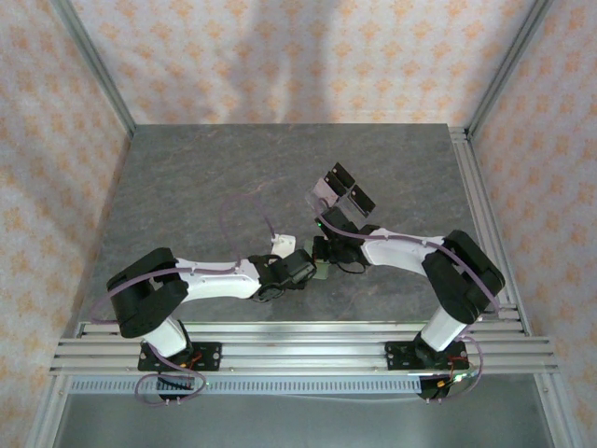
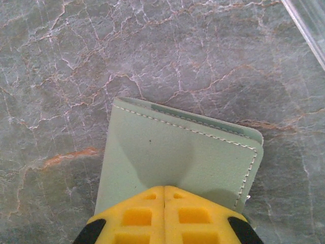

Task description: Put the credit cards into the card holder

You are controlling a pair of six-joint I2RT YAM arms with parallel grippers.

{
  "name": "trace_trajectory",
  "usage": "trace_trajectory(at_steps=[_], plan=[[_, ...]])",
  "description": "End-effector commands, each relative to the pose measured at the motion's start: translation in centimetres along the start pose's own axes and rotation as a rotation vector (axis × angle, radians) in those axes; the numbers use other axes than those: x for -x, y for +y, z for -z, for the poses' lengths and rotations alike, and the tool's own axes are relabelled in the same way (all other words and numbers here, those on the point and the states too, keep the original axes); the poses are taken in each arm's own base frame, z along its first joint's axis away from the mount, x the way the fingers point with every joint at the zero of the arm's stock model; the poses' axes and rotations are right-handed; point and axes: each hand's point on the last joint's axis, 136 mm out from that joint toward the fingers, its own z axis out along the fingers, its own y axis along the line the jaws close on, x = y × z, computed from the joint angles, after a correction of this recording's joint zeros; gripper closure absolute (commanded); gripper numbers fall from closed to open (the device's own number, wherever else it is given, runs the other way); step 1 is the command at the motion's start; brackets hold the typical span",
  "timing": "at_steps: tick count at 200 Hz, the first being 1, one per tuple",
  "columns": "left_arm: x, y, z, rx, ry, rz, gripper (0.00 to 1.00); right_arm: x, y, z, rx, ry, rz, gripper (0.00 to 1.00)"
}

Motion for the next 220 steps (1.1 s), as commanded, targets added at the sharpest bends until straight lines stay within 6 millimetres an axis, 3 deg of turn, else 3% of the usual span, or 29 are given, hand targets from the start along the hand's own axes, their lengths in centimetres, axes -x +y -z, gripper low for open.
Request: trace_trajectory(at_steps=[1, 84, 220], plan=[[0.3, -0.1, -0.1, 0.013, -0.013, -0.003, 0.0, -0.8, -1.0, -0.6, -0.021, 0.016, -0.006, 1.0], [0.2, -0.1, -0.2, 0.02, -0.008, -0.004, 0.0, -3.7, -3.4, -0.8, -0.052, 0.042, 0.047, 1.0], [0.3, -0.1, -0.5, 0.041, -0.001, 0.005, 0.0, -6.4, -6.0, -1.8, -0.14, -0.137, 0.259, 1.0]])
